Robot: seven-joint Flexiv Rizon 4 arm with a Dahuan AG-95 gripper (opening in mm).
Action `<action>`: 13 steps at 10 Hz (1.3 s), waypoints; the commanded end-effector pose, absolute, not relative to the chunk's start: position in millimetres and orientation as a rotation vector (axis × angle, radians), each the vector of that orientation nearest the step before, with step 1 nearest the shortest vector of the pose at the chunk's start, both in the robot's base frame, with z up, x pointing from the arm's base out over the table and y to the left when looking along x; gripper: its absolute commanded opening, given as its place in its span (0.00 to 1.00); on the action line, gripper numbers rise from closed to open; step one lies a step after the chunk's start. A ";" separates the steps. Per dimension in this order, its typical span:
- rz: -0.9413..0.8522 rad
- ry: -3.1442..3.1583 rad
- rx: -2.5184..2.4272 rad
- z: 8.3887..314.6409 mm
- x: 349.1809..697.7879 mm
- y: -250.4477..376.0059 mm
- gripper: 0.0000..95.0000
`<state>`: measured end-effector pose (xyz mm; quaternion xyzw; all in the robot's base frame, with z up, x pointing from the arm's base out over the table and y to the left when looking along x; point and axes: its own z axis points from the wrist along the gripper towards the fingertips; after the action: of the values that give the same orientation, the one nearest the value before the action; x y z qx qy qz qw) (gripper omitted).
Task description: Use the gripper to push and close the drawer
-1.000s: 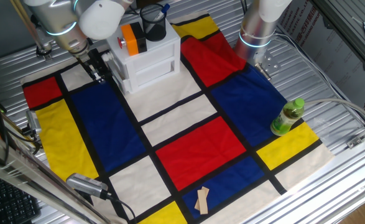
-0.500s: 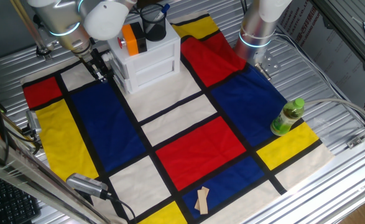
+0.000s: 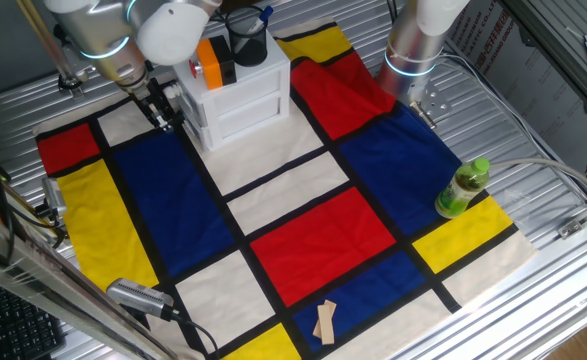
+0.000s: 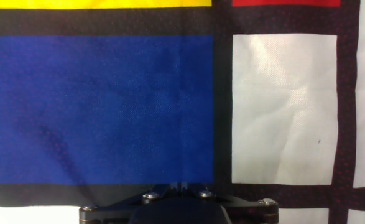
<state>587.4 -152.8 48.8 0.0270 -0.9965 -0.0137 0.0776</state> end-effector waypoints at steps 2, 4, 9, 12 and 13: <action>-0.015 -2.987 0.109 50.5 585.6 -153.3 0.00; -0.018 -2.986 0.114 51.7 584.8 -154.5 0.00; -0.023 -2.985 0.119 56.4 582.8 -157.6 0.00; -0.029 -2.984 0.114 58.9 581.2 -157.2 0.00; -0.033 -2.984 0.115 58.9 581.2 -157.2 0.00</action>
<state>580.5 -157.1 59.2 0.0379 -0.9962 -0.0112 0.0770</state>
